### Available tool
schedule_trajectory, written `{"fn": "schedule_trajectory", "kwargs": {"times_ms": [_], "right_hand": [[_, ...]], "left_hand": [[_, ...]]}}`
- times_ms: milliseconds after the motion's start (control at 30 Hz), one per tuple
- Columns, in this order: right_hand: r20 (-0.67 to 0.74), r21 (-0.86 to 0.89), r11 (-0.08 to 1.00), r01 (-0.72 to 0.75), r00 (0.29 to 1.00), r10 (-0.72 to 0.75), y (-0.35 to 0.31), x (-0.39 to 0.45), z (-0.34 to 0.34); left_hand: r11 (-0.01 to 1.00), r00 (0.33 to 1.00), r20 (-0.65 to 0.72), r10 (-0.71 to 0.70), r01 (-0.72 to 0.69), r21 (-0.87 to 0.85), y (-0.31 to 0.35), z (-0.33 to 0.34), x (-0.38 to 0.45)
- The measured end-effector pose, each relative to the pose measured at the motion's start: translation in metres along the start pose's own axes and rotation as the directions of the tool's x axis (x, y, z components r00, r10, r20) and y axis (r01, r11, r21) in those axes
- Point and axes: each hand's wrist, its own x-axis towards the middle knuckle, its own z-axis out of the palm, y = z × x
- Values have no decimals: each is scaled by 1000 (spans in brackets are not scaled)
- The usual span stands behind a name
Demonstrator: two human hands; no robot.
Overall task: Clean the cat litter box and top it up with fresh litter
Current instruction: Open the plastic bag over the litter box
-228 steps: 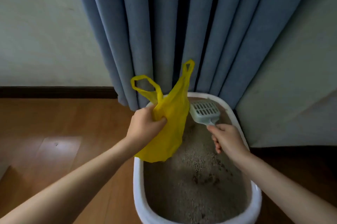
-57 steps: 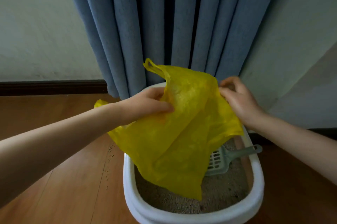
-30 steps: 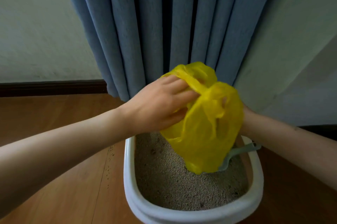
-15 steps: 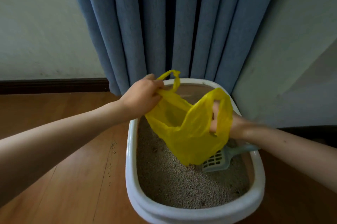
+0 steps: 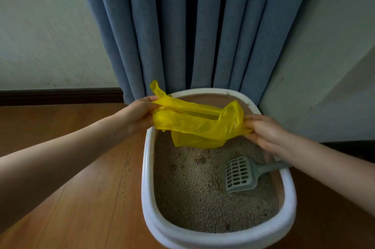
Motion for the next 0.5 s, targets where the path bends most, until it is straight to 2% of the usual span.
{"fn": "schedule_trajectory", "kwargs": {"times_ms": [100,133,200,267,333,433,500], "right_hand": [[116,368,928,-63,993,21,-5,-2,6],[116,442,893,-82,993,33,-9,-3,6],[115,471,876,-105,992,57,-14,-5,7],[215,375,910,-175,972,98,-16,-10,9],[344,212,948,-235,926,153,-11,-11,7],[436,-102,985,-139,884,170,-6,-16,6],[397,-380,925,8,905,155,0,-12,5]], "left_hand": [[998,993,114,-34,40,-49,-4,-10,-5],[996,991,129,-37,47,-75,-5,-12,-6],[986,992,127,-23,44,-160,-4,-9,-8],[966,996,93,13,11,-258,-2,-5,-11],[961,1000,5,26,-24,-275,5,4,-18],[982,995,-104,-1,-18,-186,15,11,-16],[991,991,-136,-13,-5,-130,17,9,-12]]}}
